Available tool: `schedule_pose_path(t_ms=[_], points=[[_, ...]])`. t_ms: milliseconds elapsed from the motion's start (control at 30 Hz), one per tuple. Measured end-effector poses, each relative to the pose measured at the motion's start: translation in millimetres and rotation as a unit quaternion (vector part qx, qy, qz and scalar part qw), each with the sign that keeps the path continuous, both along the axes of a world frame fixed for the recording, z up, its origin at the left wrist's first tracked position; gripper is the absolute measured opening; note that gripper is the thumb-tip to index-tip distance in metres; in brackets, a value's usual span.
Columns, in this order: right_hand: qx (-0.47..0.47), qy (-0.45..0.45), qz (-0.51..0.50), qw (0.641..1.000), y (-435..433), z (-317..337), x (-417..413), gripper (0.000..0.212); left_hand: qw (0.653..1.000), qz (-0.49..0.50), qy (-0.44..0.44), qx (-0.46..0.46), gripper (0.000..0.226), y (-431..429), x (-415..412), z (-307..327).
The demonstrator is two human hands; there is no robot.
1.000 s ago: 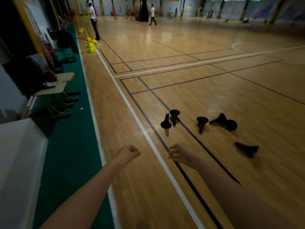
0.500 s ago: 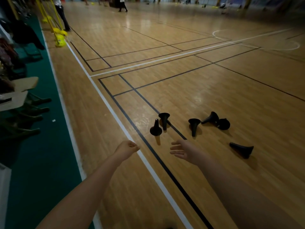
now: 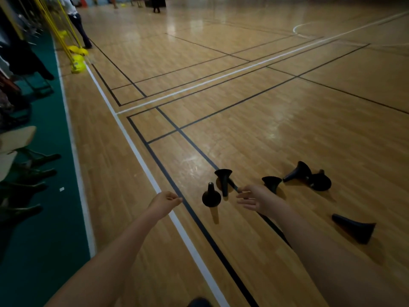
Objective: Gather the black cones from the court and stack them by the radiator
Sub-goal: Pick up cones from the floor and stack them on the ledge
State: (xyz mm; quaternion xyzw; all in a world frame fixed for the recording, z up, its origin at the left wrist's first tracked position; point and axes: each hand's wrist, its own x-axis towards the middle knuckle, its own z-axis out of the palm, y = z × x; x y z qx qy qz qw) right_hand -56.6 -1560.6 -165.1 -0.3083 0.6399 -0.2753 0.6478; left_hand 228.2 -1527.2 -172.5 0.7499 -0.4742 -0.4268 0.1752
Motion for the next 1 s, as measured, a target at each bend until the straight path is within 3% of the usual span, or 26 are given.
schedule_pose_path(t_ms=[233,533,667,867,1000], points=[[0.034,0.010,0.013,0.999,-149.0,-29.5,9.7,0.031,1.000,0.002,0.004,0.021,0.024,-150.2,3.9,-30.3],[0.130,0.050,-0.037,0.990,-336.7,-108.2,37.4,0.034,0.993,-0.057,0.017,0.106,0.038,-369.6,13.4,-90.6],[0.159,0.049,-0.046,0.985,-406.2,-155.1,41.2,0.037,0.989,-0.084,0.011,0.118,0.028,-448.1,12.1,-133.7],[0.189,0.074,-0.061,0.977,-479.6,-291.7,44.8,0.037,0.984,-0.088,0.022,0.154,0.028,-521.8,-7.6,-266.6],[0.182,0.106,-0.007,0.978,-495.1,-410.5,40.8,0.037,0.978,-0.078,0.031,0.193,0.033,-539.2,-30.0,-378.7]])
